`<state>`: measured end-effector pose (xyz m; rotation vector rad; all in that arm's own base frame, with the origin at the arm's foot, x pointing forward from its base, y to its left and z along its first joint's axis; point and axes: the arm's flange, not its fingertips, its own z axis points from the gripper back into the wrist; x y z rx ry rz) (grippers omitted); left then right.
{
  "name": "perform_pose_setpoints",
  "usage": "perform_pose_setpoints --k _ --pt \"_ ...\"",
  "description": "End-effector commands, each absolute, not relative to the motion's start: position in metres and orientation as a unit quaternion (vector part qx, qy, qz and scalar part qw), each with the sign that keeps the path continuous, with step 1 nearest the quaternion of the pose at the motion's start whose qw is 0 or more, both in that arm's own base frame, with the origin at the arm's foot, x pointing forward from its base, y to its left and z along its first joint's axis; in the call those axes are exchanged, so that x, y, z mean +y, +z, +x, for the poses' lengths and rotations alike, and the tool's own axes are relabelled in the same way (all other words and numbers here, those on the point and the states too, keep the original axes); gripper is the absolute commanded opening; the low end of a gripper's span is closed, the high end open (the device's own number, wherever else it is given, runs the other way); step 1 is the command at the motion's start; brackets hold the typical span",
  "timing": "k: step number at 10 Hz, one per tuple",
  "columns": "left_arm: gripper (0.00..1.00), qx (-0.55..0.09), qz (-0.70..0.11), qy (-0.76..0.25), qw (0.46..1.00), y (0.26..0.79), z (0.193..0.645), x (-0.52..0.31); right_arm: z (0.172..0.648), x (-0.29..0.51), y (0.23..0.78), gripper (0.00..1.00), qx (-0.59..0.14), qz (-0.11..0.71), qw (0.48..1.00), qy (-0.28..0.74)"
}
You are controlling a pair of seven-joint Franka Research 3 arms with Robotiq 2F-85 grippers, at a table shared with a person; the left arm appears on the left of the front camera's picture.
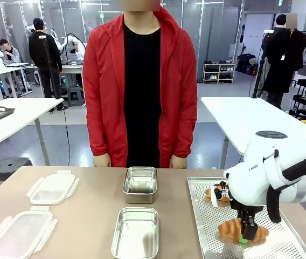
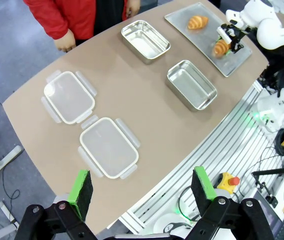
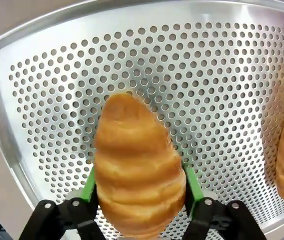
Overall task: Place the bread into the airtight container.
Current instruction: Pick up a Butter Roll and place it into an empty Airtight Container.
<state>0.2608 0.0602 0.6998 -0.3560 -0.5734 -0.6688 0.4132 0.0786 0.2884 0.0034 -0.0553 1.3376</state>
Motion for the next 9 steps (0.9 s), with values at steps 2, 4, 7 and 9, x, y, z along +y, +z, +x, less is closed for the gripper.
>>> perform_pose_setpoints --k 2,4,7,9 --pt "1.00 -0.277 -0.174 -0.328 0.886 0.701 0.261 0.060 0.341 0.061 0.279 0.43 -0.033 0.010 0.778 0.628" --pt "1.00 -0.277 -0.174 -0.328 0.886 0.701 0.261 0.060 0.346 0.060 0.308 0.37 -0.039 0.023 0.783 0.620" --pt "1.00 -0.277 -0.174 -0.328 0.886 0.701 0.261 0.060 0.359 0.072 0.393 0.37 -0.034 0.007 0.777 0.629" --pt "1.00 -0.277 -0.174 -0.328 0.886 0.701 0.261 0.060 0.366 0.106 0.434 0.37 -0.037 0.003 0.786 0.617"
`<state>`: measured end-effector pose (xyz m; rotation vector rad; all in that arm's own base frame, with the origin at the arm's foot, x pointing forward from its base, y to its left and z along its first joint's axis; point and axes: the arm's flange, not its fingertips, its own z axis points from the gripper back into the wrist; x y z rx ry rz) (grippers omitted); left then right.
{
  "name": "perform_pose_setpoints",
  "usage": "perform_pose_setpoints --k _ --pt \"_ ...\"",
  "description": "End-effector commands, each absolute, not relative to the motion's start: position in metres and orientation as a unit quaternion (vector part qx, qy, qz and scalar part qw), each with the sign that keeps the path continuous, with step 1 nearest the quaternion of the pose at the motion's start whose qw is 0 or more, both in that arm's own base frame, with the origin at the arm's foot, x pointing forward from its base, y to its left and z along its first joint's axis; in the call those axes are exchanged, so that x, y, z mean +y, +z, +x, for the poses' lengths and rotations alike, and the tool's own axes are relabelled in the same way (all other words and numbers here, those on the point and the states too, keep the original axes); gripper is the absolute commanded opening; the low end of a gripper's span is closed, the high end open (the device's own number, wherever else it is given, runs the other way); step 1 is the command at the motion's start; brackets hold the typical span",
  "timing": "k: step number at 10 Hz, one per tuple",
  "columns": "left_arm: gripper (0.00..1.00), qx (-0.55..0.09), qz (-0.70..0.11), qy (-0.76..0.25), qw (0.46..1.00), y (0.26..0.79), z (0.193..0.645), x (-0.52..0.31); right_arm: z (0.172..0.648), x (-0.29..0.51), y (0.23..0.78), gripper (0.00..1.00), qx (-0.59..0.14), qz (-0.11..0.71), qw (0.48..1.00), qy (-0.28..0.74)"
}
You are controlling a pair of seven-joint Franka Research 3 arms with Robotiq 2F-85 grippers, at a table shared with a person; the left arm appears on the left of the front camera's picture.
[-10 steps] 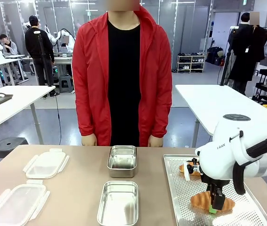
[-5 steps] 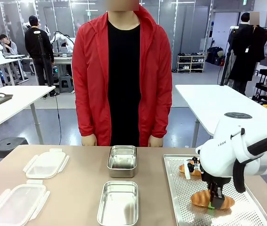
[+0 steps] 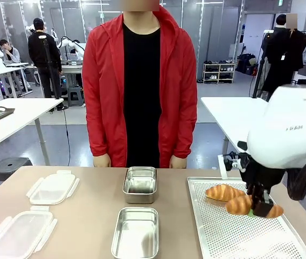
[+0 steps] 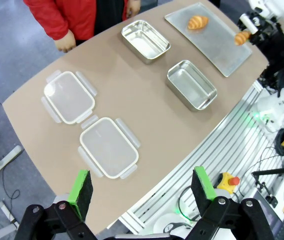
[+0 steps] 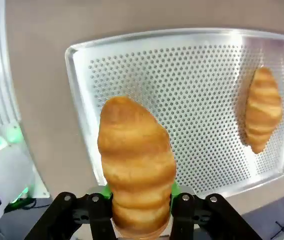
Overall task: Place the bread into the airtight container.
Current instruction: Pick up a Butter Roll and place it into an empty Airtight Container.
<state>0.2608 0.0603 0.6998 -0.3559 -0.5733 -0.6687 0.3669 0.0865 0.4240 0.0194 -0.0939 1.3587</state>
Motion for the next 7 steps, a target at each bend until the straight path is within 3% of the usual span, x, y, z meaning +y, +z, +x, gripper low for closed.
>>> perform_pose_setpoints --k 1,7 --pt "1.00 -0.277 -0.174 -0.328 0.886 0.701 0.261 0.060 0.369 0.132 0.452 0.37 -0.037 -0.006 0.790 0.612" --pt "1.00 -0.277 -0.174 -0.328 0.886 0.701 0.261 0.060 0.358 0.321 0.474 0.37 -0.063 -0.005 0.780 0.622"
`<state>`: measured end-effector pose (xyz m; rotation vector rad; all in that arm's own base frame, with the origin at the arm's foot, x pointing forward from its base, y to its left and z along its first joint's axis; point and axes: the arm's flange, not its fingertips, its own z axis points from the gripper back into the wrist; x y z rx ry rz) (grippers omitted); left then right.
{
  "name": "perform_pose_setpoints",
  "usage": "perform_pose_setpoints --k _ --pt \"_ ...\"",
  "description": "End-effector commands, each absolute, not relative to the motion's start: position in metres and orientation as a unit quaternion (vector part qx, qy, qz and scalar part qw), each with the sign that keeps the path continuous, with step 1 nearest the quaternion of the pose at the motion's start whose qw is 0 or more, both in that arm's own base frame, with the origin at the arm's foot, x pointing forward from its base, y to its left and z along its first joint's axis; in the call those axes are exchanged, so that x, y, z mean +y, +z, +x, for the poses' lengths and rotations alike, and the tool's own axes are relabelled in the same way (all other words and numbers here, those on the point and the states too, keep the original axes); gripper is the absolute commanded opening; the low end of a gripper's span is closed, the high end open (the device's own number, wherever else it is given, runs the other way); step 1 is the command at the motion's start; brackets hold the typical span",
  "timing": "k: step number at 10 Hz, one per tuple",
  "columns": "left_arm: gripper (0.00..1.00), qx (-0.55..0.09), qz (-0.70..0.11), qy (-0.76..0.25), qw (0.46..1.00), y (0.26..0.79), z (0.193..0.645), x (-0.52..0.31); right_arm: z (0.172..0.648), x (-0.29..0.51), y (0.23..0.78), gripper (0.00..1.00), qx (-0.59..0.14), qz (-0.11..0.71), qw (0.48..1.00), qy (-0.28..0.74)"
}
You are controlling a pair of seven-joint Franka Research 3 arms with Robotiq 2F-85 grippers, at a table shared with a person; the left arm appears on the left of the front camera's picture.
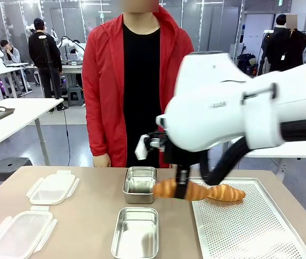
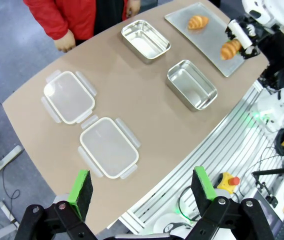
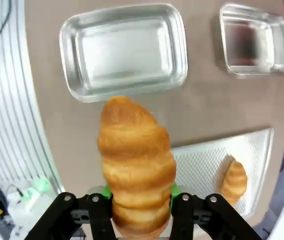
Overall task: Place the bread into the airtight container.
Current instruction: Pick up a Butter Roll and place it into an empty Airtight Container.
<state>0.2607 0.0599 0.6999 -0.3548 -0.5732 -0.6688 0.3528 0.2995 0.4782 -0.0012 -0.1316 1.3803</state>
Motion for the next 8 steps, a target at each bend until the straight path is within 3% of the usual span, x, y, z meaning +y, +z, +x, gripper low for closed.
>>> perform_pose_setpoints --k 1,8 --pt "1.00 -0.277 -0.174 -0.328 0.886 0.701 0.261 0.060 0.349 0.345 0.466 0.37 -0.058 -0.003 0.778 0.625" --pt "1.00 -0.277 -0.174 -0.328 0.886 0.701 0.261 0.060 0.326 0.385 0.443 0.37 -0.067 0.004 0.769 0.636"
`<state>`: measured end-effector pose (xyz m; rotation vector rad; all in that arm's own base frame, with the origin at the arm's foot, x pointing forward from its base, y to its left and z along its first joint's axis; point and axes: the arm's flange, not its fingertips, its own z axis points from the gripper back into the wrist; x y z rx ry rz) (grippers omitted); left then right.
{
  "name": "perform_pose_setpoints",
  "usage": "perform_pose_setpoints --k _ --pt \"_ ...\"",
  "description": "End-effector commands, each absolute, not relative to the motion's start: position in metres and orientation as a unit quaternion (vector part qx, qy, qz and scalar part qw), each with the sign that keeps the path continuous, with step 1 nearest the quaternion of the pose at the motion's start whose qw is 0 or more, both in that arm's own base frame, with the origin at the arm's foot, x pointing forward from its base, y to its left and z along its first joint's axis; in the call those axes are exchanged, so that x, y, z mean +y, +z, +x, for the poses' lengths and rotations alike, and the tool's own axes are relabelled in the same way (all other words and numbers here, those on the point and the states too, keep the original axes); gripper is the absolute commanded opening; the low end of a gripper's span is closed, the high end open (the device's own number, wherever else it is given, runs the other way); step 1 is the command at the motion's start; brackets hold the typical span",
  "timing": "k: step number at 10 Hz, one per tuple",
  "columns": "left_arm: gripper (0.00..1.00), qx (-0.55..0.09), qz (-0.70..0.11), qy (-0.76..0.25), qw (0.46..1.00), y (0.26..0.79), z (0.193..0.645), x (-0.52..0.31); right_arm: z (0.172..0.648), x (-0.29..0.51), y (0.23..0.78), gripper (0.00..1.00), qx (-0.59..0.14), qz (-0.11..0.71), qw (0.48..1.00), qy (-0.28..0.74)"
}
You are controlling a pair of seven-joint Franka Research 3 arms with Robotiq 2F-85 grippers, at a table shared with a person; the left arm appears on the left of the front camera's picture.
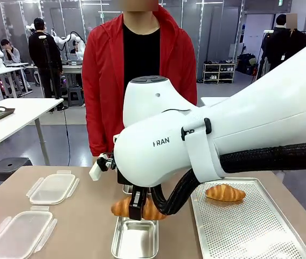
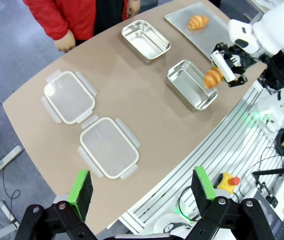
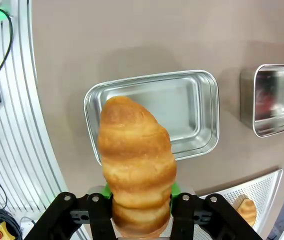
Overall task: Place the bread into the airtight container.
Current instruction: Pick up a Butter Roll and place it into an empty Airtight Container.
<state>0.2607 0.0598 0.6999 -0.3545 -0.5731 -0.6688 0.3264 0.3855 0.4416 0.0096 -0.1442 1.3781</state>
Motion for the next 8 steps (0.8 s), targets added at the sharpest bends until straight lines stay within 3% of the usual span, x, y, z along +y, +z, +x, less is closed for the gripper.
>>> perform_pose_setpoints --k 1,4,8 --pt "1.00 -0.277 -0.174 -0.328 0.886 0.701 0.261 0.060 0.326 0.385 0.443 0.37 -0.067 0.004 0.769 0.636" --pt "1.00 -0.277 -0.174 -0.328 0.886 0.701 0.261 0.060 0.326 0.385 0.442 0.37 -0.066 0.004 0.769 0.635" --pt "1.00 -0.277 -0.174 -0.328 0.886 0.701 0.261 0.060 0.336 0.396 0.405 0.37 -0.030 0.003 0.918 0.396"
